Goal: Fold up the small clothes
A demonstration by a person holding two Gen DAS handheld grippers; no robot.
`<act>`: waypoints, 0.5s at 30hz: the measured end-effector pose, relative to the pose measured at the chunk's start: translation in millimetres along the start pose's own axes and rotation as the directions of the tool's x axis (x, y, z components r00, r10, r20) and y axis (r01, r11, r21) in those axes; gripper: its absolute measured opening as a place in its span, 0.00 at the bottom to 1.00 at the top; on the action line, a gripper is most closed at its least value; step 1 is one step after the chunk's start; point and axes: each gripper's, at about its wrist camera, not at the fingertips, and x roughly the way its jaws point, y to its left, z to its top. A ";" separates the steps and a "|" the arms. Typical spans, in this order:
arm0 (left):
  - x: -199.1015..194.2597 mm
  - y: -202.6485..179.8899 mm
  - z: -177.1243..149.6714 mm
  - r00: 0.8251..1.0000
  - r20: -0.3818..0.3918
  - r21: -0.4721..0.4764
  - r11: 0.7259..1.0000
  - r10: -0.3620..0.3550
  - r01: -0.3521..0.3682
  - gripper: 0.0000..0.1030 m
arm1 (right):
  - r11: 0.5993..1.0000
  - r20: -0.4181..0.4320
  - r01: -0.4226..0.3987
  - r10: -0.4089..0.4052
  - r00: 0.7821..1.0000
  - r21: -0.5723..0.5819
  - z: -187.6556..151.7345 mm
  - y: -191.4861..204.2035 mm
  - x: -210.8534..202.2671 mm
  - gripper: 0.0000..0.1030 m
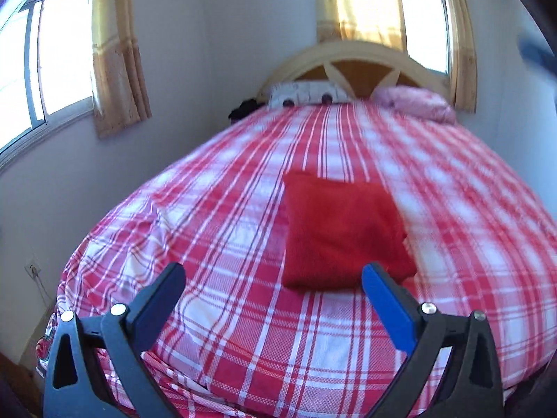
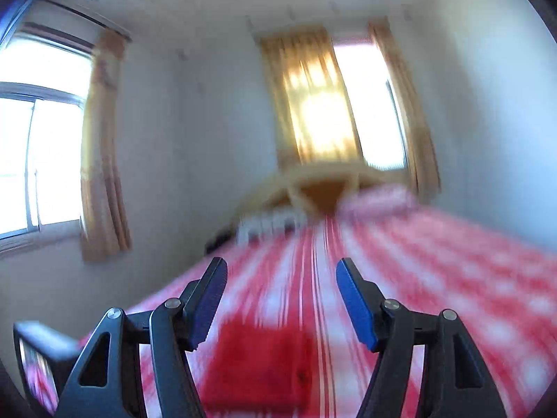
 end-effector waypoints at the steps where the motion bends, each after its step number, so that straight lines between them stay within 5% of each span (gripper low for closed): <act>1: -5.2 3.4 3.0 1.000 0.011 -0.008 1.000 -0.005 0.005 1.00 | 0.999 0.058 0.008 -0.006 0.998 -0.040 11.9 8.6 -2.6 0.70; 4: -11.5 11.9 8.0 0.999 0.037 -0.021 1.000 0.000 0.001 1.00 | 0.990 0.139 0.044 -0.025 0.990 -0.132 35.8 29.2 -8.4 0.76; 7: -17.9 17.9 9.5 0.998 0.058 -0.024 0.999 0.034 -0.033 1.00 | 0.964 0.098 0.107 -0.086 0.991 -0.244 38.4 40.9 -11.1 0.76; 11: -30.8 23.6 9.4 0.991 0.105 -0.032 0.996 0.086 -0.084 1.00 | 0.945 -0.086 0.099 -0.132 0.988 -0.312 19.9 34.5 -9.8 0.76; 15: -42.9 23.1 8.4 0.983 0.145 -0.051 0.993 0.115 -0.109 1.00 | 0.958 -0.323 0.016 -0.112 0.940 -0.288 -11.2 19.1 -9.9 0.76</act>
